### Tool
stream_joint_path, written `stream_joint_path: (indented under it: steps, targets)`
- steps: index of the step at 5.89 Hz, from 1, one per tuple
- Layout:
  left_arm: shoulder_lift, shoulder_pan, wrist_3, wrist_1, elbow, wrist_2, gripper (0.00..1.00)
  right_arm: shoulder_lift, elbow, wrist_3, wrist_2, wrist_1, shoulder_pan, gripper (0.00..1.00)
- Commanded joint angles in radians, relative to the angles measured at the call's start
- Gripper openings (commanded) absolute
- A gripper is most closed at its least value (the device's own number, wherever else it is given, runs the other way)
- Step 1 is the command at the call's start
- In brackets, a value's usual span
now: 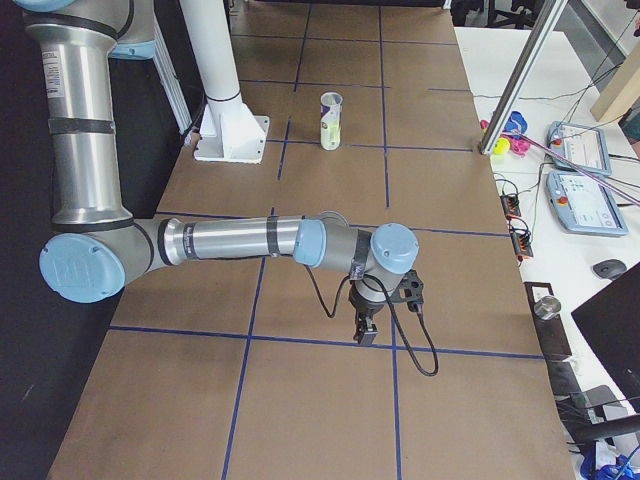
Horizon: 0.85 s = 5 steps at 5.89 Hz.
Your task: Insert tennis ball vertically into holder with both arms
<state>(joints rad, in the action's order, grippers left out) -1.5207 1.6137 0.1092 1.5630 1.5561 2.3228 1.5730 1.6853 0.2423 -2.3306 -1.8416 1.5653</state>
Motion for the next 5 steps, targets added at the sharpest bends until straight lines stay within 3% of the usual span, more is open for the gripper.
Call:
stream_joint_path:
  steps: [1,3,4,5]
  targets:
    - [0.082,-0.001,-0.002,0.135,-0.001,0.003,1.0,0.038,0.048,-0.006,0.002,-0.001,-0.004,1.0]
    - [0.044,-0.006,-0.008,0.073,0.013,0.003,1.0,0.039,0.039,-0.003,0.002,0.001,-0.014,1.0]
    - [0.025,-0.008,-0.003,-0.057,0.085,0.001,1.0,0.039,0.039,-0.005,0.001,0.002,-0.016,1.0]
    - [0.039,-0.008,0.001,-0.086,0.12,0.0,1.0,0.039,0.048,-0.008,-0.001,0.002,-0.016,1.0]
